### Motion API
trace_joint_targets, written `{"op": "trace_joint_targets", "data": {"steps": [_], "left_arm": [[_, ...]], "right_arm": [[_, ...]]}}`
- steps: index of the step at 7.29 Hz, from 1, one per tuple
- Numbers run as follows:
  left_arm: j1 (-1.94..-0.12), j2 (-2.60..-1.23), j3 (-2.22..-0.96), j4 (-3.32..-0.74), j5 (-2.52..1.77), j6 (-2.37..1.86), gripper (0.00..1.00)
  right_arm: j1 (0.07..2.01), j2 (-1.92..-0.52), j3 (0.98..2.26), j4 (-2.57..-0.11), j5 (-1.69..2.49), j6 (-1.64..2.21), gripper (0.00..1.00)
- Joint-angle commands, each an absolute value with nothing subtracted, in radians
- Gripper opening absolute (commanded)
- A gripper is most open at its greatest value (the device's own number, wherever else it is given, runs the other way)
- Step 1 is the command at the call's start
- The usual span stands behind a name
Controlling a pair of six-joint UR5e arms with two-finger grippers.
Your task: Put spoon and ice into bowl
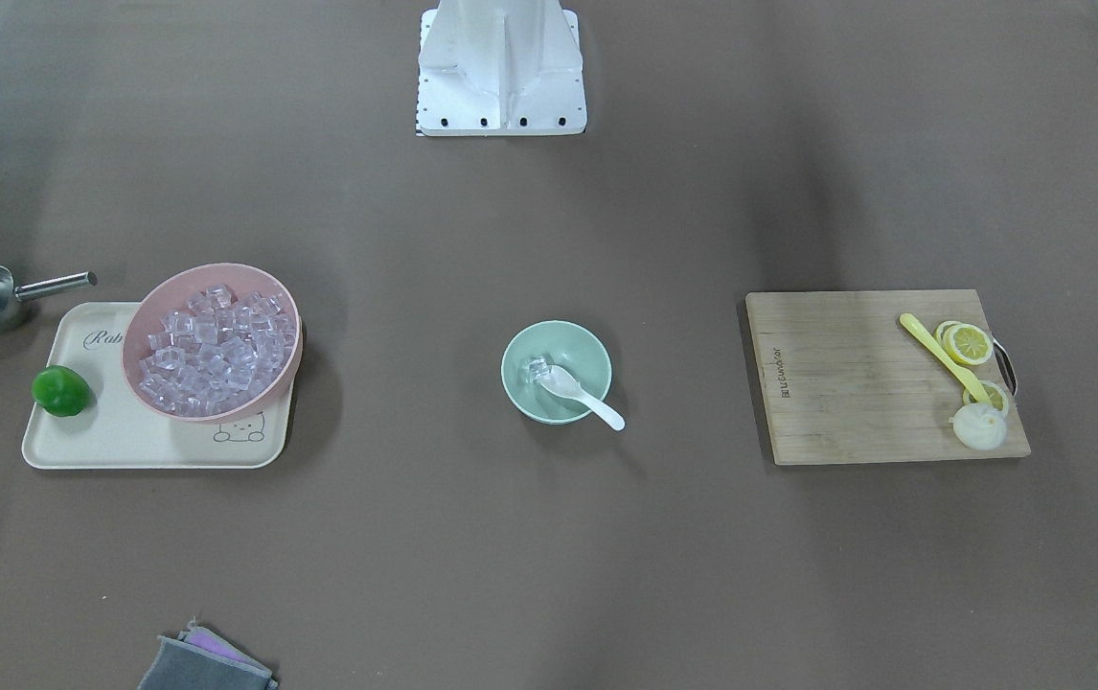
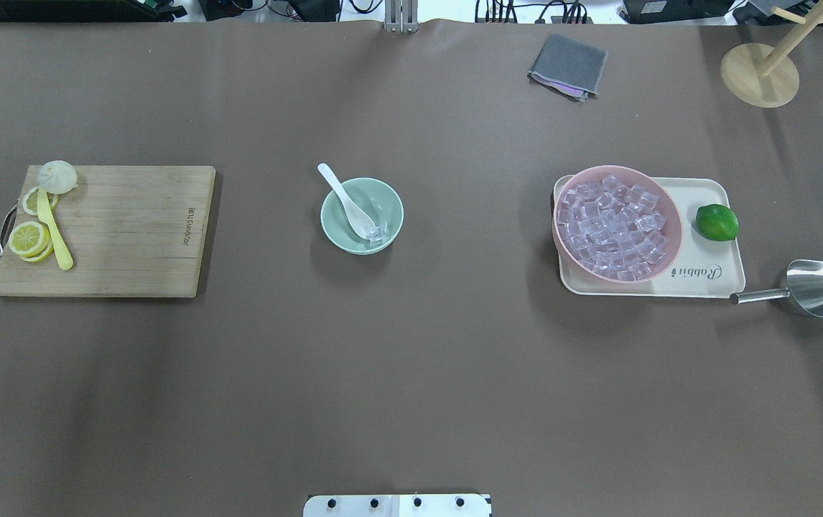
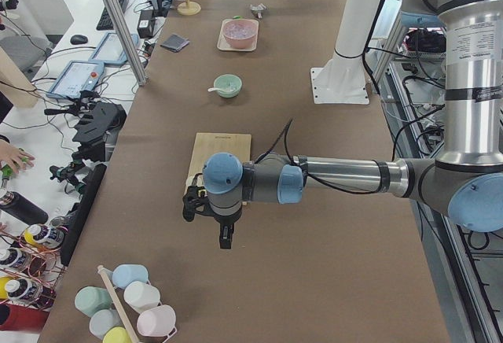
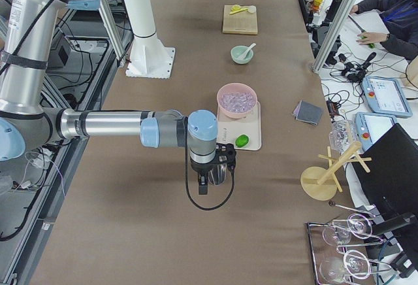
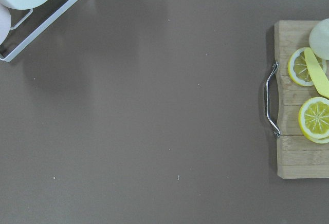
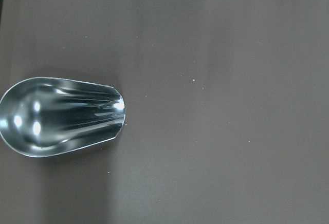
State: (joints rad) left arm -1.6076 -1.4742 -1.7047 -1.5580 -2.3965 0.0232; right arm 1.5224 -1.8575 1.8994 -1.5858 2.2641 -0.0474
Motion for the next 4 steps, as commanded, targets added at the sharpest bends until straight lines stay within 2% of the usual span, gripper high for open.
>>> {"op": "trace_joint_targets", "data": {"steps": [1, 4], "left_arm": [[-1.608, -1.474, -1.704, -1.559, -2.396, 0.023, 0.99], [-1.608, -1.471, -1.704, -1.559, -2.396, 0.023, 0.99]], "right_arm": [[1.522, -1.858, 1.899, -1.585, 2.264, -0.048, 1.00], [1.520, -1.856, 1.901, -1.585, 2.270, -0.048, 1.00]]}}
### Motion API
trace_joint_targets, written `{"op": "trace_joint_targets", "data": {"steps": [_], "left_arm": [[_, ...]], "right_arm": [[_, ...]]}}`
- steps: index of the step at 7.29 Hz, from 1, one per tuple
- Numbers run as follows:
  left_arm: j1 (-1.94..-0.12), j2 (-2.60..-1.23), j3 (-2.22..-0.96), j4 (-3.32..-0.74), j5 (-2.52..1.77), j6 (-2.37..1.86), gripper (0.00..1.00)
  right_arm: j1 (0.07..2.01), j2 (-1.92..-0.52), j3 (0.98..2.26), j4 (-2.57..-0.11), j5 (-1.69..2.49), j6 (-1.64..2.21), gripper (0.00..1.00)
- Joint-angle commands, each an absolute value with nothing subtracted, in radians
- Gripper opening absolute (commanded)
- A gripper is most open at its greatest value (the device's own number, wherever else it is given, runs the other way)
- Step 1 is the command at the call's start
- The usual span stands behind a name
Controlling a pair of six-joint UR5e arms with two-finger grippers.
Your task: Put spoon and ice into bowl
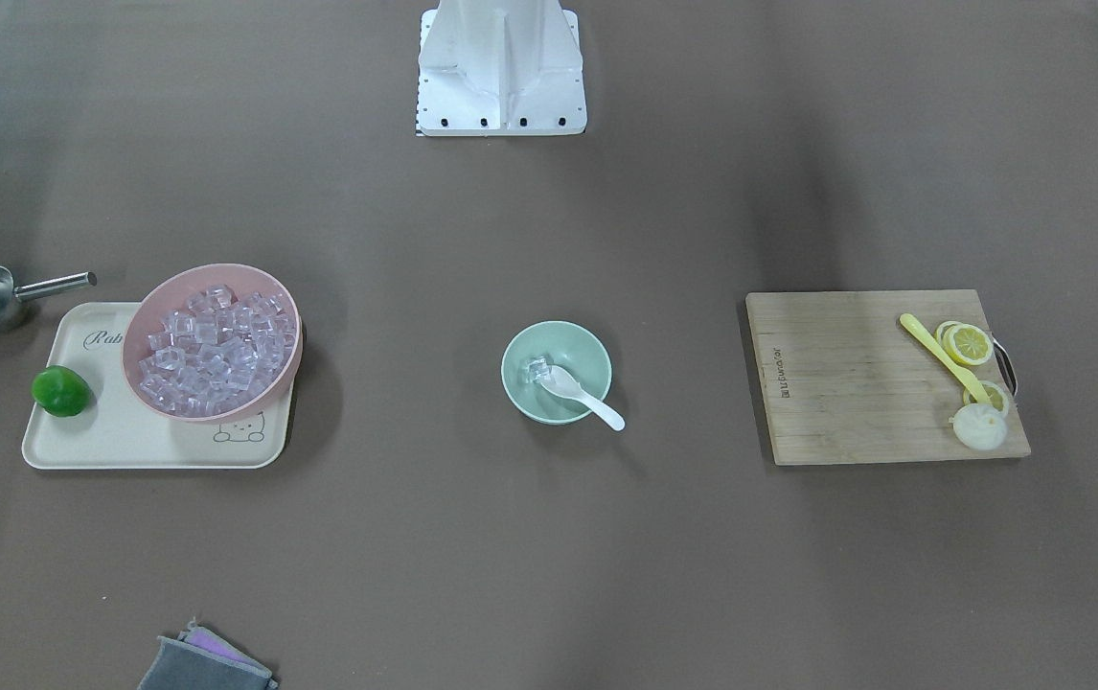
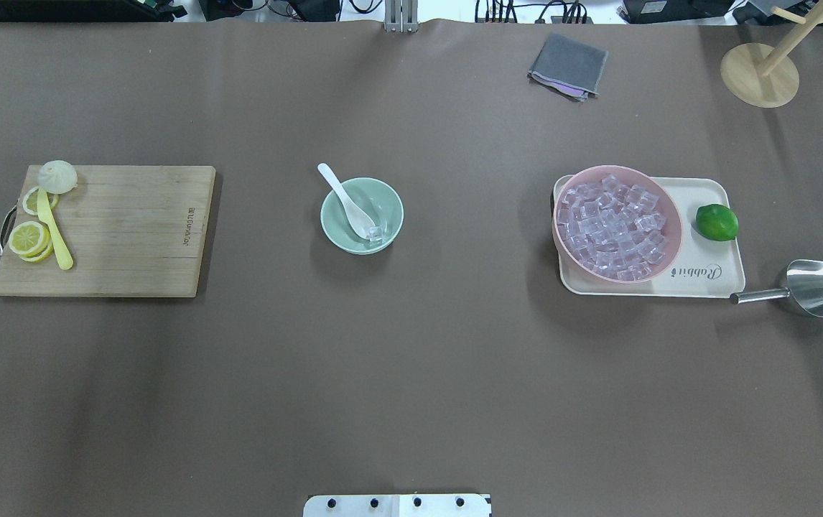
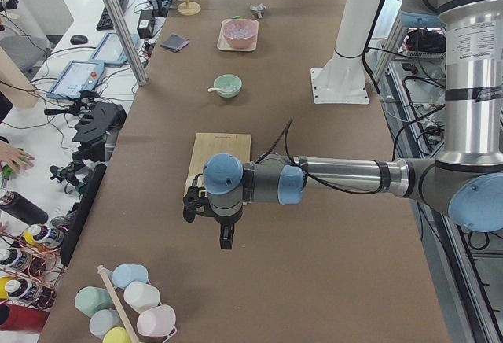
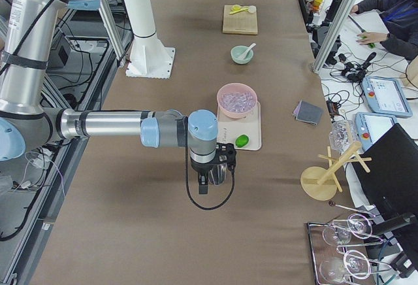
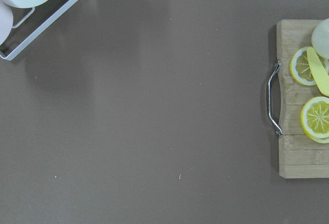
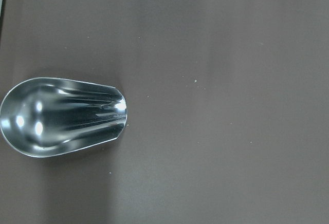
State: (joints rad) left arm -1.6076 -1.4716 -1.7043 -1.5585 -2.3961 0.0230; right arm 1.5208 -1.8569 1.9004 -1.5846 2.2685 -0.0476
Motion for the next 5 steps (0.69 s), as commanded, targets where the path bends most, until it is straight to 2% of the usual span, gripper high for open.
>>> {"op": "trace_joint_targets", "data": {"steps": [1, 5], "left_arm": [[-1.608, -1.474, -1.704, -1.559, -2.373, 0.023, 0.99], [-1.608, -1.474, -1.706, -1.563, -2.349, 0.023, 0.99]], "right_arm": [[1.519, -1.856, 1.901, -1.585, 2.270, -0.048, 1.00], [1.519, -1.856, 1.901, -1.585, 2.272, -0.048, 1.00]]}}
